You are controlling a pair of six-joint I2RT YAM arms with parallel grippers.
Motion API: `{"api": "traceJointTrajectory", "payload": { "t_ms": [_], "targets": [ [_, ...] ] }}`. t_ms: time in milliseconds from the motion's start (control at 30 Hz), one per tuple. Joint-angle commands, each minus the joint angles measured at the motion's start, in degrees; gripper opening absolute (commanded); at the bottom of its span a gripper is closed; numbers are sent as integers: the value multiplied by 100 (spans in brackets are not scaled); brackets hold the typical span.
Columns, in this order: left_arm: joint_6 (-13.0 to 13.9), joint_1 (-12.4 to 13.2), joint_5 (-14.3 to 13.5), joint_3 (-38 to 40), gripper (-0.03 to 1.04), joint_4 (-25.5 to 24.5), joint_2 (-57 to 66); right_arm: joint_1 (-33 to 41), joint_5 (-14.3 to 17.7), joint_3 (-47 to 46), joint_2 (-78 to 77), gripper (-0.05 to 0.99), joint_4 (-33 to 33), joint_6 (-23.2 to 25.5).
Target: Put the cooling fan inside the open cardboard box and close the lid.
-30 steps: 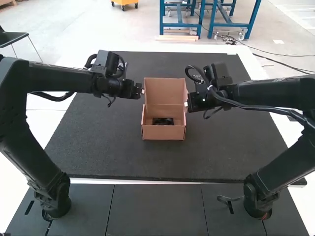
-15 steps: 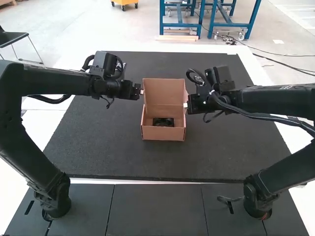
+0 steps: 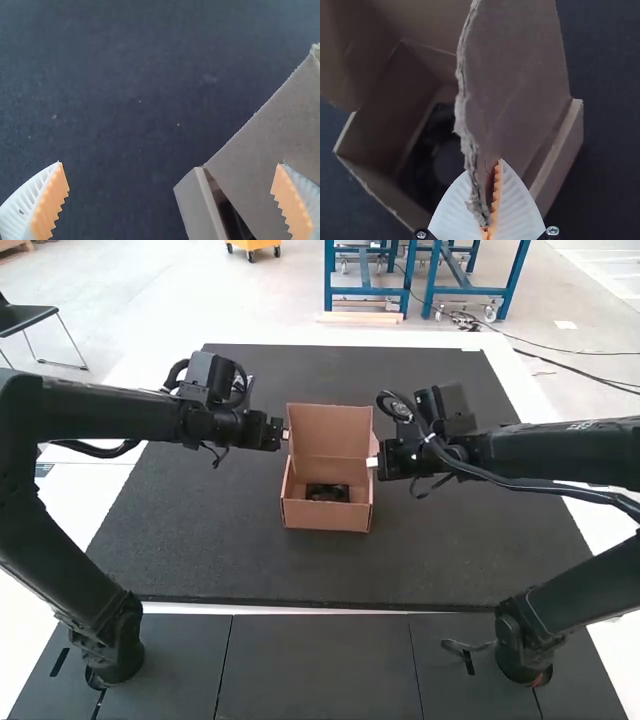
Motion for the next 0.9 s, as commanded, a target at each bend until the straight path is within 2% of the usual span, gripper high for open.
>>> {"api": "traceJointTrajectory", "payload": {
  "t_ms": [0, 367, 533, 867],
  "targets": [
    [-23, -30, -22, -29, 96, 56, -275, 209, -600, -131, -181, 1, 150, 176],
    [-15, -38, -22, -328, 96, 83, -504, 262, -644, -509, -163, 1, 528, 299],
    [3, -47, -14, -478, 96, 74, -609, 358, -512, -649, -155, 1, 581, 299],
    [56, -47, -5, -565, 96, -190, -767, 385, -451, -755, -146, 1, 581, 282]
  ]
}}
